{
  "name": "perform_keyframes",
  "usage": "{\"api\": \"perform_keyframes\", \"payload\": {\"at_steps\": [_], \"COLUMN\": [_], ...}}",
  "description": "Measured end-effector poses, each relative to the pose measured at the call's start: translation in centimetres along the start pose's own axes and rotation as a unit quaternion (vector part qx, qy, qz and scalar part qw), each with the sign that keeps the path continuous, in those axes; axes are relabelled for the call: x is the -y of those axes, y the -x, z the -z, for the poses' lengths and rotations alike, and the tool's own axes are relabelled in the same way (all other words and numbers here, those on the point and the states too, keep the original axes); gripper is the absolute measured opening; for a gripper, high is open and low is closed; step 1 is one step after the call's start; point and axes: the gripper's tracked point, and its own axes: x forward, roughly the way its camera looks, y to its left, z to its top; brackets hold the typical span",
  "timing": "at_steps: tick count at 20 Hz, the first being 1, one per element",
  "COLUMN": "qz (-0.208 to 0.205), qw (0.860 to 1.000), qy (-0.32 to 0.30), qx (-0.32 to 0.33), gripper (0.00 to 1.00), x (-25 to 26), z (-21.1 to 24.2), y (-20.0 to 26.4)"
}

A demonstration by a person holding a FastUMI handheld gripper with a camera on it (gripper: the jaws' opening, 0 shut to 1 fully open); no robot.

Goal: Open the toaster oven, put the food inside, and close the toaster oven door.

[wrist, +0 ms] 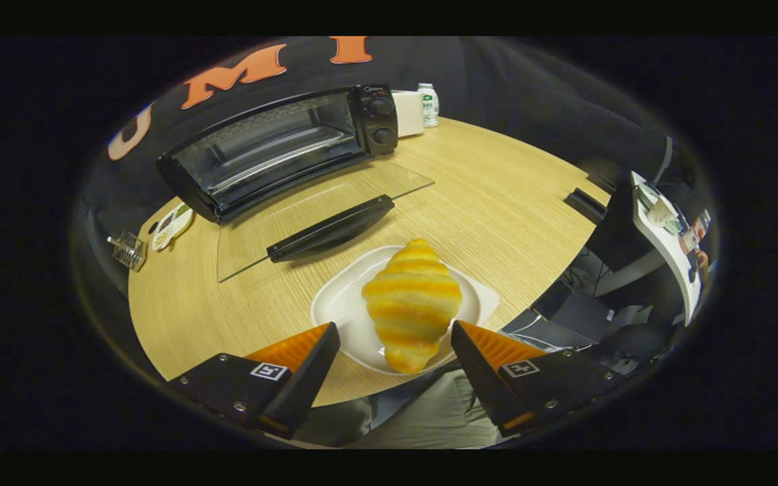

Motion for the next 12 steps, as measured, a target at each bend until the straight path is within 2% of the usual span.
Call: {"api": "perform_keyframes", "payload": {"at_steps": [3, 10, 12], "qz": [0.006, 0.020, 0.022], "qw": [1.000, 1.000, 0.999], "qy": [-0.009, -0.006, -0.005], "qx": [-0.004, -0.021, -0.027], "gripper": [0.96, 0.72, 0.71], "x": [0.2, 0.5, 0.5], "z": [-0.1, 0.3, 0.4], "y": [-0.8, -1.8, -2.1]}}
